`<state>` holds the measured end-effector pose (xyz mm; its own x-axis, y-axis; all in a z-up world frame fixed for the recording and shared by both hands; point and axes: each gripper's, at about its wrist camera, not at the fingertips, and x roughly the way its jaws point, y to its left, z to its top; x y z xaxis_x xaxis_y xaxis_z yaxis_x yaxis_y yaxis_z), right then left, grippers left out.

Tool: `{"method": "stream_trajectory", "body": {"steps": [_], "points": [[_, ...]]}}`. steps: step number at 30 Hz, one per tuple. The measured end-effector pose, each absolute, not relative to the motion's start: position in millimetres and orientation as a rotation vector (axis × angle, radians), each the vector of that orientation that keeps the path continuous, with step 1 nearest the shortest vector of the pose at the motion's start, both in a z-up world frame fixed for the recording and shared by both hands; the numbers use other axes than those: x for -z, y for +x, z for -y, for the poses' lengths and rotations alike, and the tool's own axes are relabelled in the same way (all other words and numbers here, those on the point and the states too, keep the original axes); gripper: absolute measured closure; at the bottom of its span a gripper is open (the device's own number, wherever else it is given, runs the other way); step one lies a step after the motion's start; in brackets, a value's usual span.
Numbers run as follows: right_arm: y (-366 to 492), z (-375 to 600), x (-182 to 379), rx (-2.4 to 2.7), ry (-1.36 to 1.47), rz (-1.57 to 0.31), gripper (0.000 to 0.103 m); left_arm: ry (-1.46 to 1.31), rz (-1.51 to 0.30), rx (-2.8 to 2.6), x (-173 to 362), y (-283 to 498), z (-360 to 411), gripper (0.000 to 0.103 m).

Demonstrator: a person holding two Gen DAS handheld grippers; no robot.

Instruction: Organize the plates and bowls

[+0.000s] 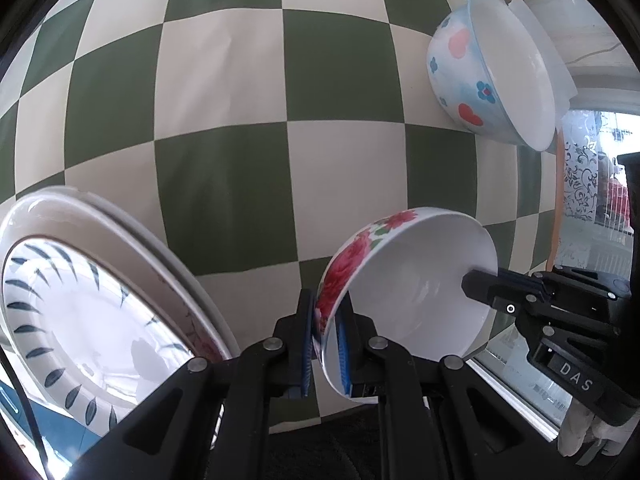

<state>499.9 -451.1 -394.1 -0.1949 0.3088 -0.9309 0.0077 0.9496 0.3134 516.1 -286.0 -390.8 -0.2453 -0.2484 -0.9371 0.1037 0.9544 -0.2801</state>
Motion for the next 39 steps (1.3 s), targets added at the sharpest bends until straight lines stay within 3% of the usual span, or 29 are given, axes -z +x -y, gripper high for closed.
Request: {"method": "stream_trajectory", "body": {"steps": [7, 14, 17, 28, 34, 39], "points": [[498, 460, 378, -0.286, 0.248, -1.722, 0.089, -0.105, -1.690, 0.307, 336, 504, 273, 0.093], [498, 506, 338, -0.200, 0.334, -1.593, 0.086, -0.014, -1.487, 0.356, 277, 530, 301, 0.072], [511, 531, 336, -0.145, 0.401, -1.564, 0.076, -0.086, -1.524, 0.403, 289, 570, 314, 0.073], [566, 588, 362, -0.020, 0.589, -1.497, 0.075, -0.109, -1.674, 0.417, 360, 639, 366, 0.075], [583, 591, 379, -0.026, 0.597, -1.520, 0.075, -0.115, -1.688, 0.425, 371, 644, 375, 0.075], [577, 604, 376, -0.019, 0.679, -1.477, 0.075, -0.133, -1.683, 0.412, 371, 647, 371, 0.082]]}}
